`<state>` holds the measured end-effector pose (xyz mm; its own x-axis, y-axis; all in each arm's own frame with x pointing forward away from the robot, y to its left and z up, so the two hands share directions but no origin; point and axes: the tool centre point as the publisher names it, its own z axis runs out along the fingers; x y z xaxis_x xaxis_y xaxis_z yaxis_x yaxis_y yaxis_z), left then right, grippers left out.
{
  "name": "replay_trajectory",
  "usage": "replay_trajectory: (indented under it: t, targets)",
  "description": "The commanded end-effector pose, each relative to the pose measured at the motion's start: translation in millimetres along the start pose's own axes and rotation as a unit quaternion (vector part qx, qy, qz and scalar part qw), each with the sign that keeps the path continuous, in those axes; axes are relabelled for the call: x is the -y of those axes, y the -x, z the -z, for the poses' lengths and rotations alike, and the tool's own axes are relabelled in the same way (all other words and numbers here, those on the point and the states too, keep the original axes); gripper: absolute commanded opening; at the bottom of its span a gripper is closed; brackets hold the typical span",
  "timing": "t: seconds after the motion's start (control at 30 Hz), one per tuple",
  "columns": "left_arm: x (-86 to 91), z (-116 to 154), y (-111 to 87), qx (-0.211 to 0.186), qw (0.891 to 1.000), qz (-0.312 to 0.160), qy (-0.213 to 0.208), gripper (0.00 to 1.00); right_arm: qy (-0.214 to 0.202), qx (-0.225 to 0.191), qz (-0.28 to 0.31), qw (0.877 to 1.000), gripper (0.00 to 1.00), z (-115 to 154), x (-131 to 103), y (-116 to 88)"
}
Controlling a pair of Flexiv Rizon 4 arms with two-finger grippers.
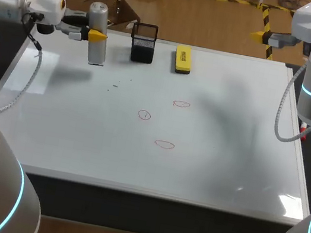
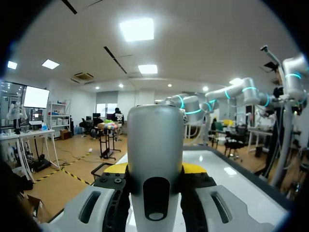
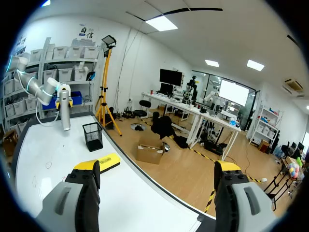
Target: Pick up the inspection probe, press it on each red-marked spot on the whiteboard one by one, put down the probe, pick up the eraser, and wipe off all the red marks.
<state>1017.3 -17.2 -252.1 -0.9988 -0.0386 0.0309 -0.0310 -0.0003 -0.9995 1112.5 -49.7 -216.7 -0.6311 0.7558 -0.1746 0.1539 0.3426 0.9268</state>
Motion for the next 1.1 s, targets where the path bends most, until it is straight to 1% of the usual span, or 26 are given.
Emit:
replay_trajectory:
  t: [0.03,0.13,0.23,0.3,0.4,0.43,0.5,0.53,0.57,0.63,0.67,0.7,0.73,0.77,0.8,0.97,1.07,1.1]
  targets:
    - [0.8,0,-0.5,0.001,1.0,-0.001,0.0,0.0,0.009,-0.018,0.01,1.0,1.0,-5,-3,-2]
    - [0.8,0,-0.5,0.001,1.0,-0.001,0.0,0.0,0.026,-0.058,0.032,0.997,1.0,-18,-12,-10]
    - [0.8,0,-0.5,0.001,1.0,-0.001,0.0,0.0,0.027,-0.103,0.056,0.993,1.0,-30,-20,-21]
    - [0.8,0,-0.5,0.001,1.0,-0.001,0.0,0.0,0.024,-0.141,0.078,0.987,1.0,-39,-24,-28]
    - [0.8,0,-0.5,0.001,1.0,-0.001,0.0,0.0,0.02,-0.204,0.113,0.972,1.0,-52,-31,-42]
    - [0.8,0,-0.5,0.001,1.0,-0.001,0.0,0.0,0.02,-0.232,0.133,0.963,1.0,-56,-33,-48]
    - [0.8,0,-0.5,0.001,1.0,-0.001,0.0,0.0,0.02,-0.273,0.164,0.948,1.0,-63,-37,-57]
    - [0.8,0,-0.5,0.001,1.0,-0.001,0.0,0.0,0.013,-0.296,0.179,0.938,1.0,-67,-38,-62]
    - [0.8,0,-0.5,0.001,1.0,-0.001,0.0,0.0,0.007,-0.308,0.19,0.932,1.0,-70,-38,-64]
    - [0.8,0,-0.5,0.001,1.0,-0.001,0.0,0.0,-0.019,-0.347,0.233,0.908,1.0,-77,-39,-73]
    - [0.8,0,-0.5,0.001,1.0,-0.001,0.0,0.0,-0.03,-0.358,0.247,0.9,1.0,-80,-39,-77]
    - [0.8,0,-0.5,0.001,1.0,-0.001,0.0,0.0,-0.036,-0.366,0.256,0.894,1.0,-82,-39,-79]
    - [0.8,0,-0.5,0.001,1.0,-0.001,0.0,0.0,-0.045,-0.383,0.281,0.879,1.0,-85,-39,-83]
    - [0.8,0,-0.5,0.001,1.0,-0.001,0.0,0.0,-0.056,-0.388,0.298,0.87,1.0,-88,-40,-87]
    - [0.8,0,-0.5,0.001,1.0,-0.001,0.0,0.0,-0.063,-0.392,0.309,0.864,1.0,-89,-40,-89]
    - [0.8,0,-0.5,0.001,1.0,-0.001,0.0,0.0,-0.09,-0.416,0.377,0.823,1.0,-97,-37,-100]
    - [0.8,0,-0.5,0.001,1.0,-0.001,0.0,0.0,-0.111,-0.431,0.417,0.793,1.0,-102,-34,-105]
    - [0.8,0,-0.5,0.001,1.0,-0.001,0.0,0.0,-0.118,-0.439,0.433,0.779,1.0,-104,-33,-108]
